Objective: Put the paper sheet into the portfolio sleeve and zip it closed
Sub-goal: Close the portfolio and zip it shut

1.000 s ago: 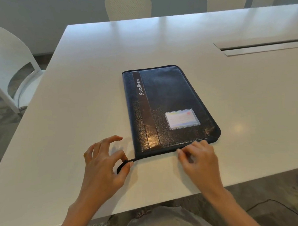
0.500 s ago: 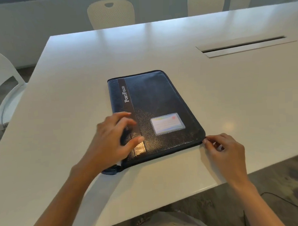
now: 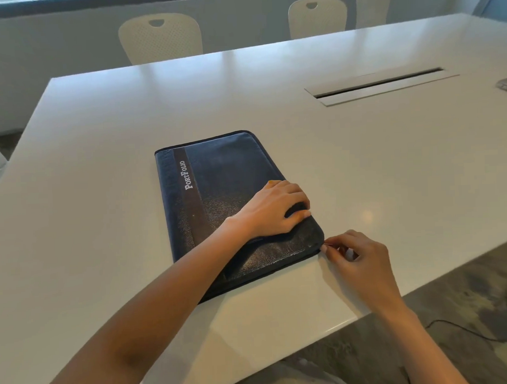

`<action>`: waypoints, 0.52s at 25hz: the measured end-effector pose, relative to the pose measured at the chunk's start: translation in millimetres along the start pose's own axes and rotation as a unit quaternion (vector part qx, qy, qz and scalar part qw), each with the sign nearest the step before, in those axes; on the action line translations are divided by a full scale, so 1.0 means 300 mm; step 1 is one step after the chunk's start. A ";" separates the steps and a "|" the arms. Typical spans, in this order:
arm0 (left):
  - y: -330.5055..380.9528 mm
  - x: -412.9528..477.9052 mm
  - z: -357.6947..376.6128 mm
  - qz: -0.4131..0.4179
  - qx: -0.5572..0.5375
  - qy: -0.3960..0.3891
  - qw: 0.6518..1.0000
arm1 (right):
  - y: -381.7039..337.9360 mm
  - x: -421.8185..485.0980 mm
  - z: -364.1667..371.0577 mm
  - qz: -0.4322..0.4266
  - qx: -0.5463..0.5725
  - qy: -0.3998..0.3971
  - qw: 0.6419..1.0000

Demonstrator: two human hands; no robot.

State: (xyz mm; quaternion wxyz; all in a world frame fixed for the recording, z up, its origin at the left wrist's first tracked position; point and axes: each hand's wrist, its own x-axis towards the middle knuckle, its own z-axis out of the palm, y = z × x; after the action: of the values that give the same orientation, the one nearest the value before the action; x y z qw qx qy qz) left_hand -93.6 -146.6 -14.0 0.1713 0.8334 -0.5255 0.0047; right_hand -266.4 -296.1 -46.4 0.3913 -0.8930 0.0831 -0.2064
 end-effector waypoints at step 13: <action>-0.015 0.017 0.027 0.007 -0.076 0.076 0.994 | 0.056 0.208 0.016 -0.037 -0.029 0.008 0.999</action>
State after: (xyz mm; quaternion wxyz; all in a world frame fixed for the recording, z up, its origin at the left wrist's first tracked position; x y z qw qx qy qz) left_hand -88.7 -151.7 -22.0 0.2737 0.8115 -0.5155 0.0296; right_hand -207.7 -323.5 -42.6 0.3566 -0.9048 0.0588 -0.2251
